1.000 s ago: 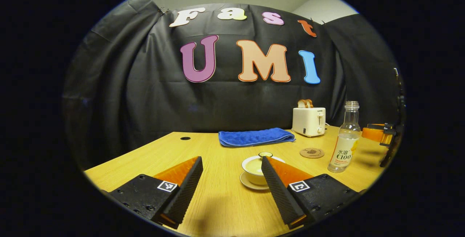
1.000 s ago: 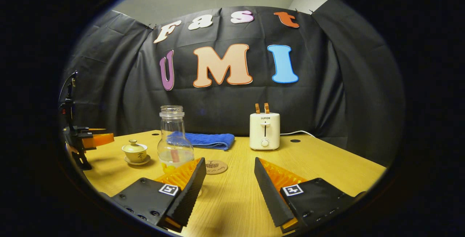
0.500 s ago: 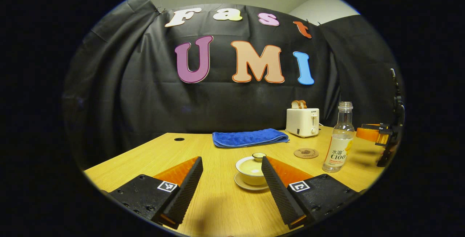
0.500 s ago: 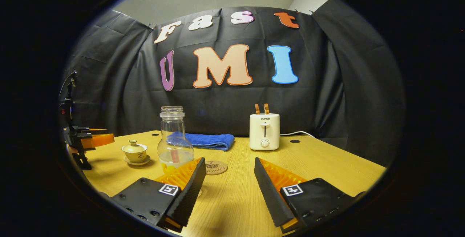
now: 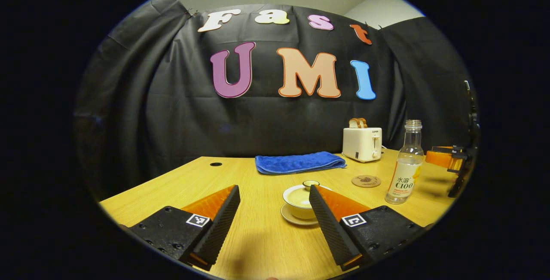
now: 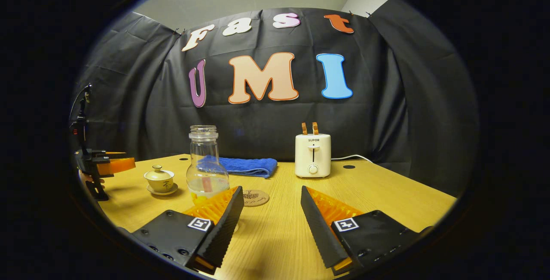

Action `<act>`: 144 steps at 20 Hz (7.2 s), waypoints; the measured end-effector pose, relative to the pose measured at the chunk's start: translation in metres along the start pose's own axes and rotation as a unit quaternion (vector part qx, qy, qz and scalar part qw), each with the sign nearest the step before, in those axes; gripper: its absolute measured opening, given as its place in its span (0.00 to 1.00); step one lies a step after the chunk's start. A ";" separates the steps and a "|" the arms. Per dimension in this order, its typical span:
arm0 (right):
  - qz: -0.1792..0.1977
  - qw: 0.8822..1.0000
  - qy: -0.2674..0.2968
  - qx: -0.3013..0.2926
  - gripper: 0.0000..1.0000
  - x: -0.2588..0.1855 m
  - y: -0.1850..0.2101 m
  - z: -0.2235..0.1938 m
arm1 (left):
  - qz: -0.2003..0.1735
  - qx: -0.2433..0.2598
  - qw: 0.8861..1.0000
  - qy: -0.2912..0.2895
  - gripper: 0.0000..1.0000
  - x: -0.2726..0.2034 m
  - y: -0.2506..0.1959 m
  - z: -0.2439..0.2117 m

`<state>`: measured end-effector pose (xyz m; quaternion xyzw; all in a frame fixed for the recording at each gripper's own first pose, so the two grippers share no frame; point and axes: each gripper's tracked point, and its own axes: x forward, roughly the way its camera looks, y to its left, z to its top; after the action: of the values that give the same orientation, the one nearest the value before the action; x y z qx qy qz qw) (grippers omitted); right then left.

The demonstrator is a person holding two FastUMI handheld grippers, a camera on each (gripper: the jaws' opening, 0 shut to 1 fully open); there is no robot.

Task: Open the teacup lid with one hand, grasp the water bottle and pour water into the teacup with the other hand; after pouring, place the water bottle on the coaster and then close the teacup lid.

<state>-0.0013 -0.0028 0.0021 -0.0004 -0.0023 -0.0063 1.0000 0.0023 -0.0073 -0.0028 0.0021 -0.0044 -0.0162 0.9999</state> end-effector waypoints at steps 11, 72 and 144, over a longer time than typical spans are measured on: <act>0.006 1.000 0.000 0.000 0.87 0.000 0.002 0.000 | -0.085 -0.001 0.996 0.004 0.96 0.037 -0.031 -0.002; 0.213 0.973 0.085 -0.014 0.89 0.035 0.100 -0.031 | -0.052 -0.003 0.999 -0.001 0.27 0.032 0.014 -0.001; 0.048 0.555 -0.092 -0.825 0.78 0.127 0.208 0.013 | 0.031 -0.003 0.999 0.004 0.27 0.028 0.058 -0.002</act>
<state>0.1287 0.2034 0.0159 -0.8260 -0.0877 0.0425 0.5552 0.0327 0.0502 -0.0039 -0.0006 -0.0010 0.0152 0.9999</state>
